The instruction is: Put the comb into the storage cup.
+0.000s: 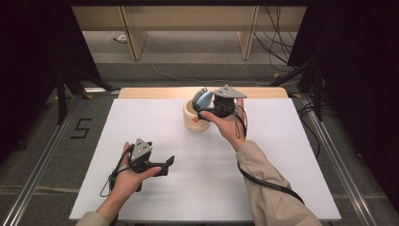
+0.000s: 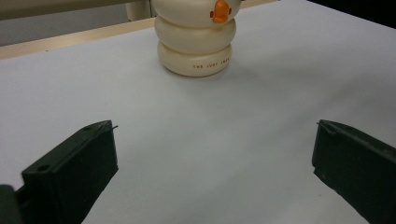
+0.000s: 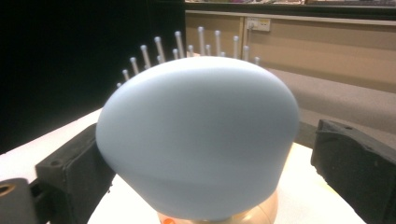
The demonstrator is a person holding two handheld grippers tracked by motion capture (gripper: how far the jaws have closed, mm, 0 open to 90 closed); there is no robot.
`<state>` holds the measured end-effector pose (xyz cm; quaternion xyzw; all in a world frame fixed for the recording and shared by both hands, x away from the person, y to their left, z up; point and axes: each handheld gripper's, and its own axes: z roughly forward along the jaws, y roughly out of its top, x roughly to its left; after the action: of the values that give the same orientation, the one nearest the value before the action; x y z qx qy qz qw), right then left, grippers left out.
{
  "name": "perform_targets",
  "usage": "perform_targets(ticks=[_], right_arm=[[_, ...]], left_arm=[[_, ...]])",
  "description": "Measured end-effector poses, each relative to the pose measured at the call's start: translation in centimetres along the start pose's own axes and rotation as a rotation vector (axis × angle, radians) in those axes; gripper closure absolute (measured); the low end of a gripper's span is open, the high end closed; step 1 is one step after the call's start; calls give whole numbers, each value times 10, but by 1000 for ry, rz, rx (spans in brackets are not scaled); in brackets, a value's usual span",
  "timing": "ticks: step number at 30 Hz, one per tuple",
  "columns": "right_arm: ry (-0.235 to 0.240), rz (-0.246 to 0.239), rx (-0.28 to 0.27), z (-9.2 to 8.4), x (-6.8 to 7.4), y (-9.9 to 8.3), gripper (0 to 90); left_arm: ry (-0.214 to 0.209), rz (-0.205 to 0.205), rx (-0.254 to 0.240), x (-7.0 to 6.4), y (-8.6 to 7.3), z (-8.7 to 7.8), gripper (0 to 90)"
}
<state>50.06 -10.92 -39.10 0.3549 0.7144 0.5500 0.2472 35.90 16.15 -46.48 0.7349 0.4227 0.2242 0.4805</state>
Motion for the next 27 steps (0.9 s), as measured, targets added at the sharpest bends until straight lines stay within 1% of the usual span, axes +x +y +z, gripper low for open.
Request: perform_targets(ticks=[6,12,16,20,25,27], right_arm=[[6,-6,6,-4,1,-1,26],[20,-32,21,-11,4,-4,14],[24,-36,28,-16,3,-6,13],[23,-36,18,-23,2,-10,16],[21,-47,35,-31,-1,-15,13],[19,-45,34,-34,-2,-17,14]], left_arm=[[0,1,1,0,0,0,0],[3,1,4,1,-1,0,0],[4,2,4,1,-1,0,0],[9,-2,2,1,-1,0,0],[9,-1,3,1,-1,0,0],[7,0,6,1,-2,0,0]])
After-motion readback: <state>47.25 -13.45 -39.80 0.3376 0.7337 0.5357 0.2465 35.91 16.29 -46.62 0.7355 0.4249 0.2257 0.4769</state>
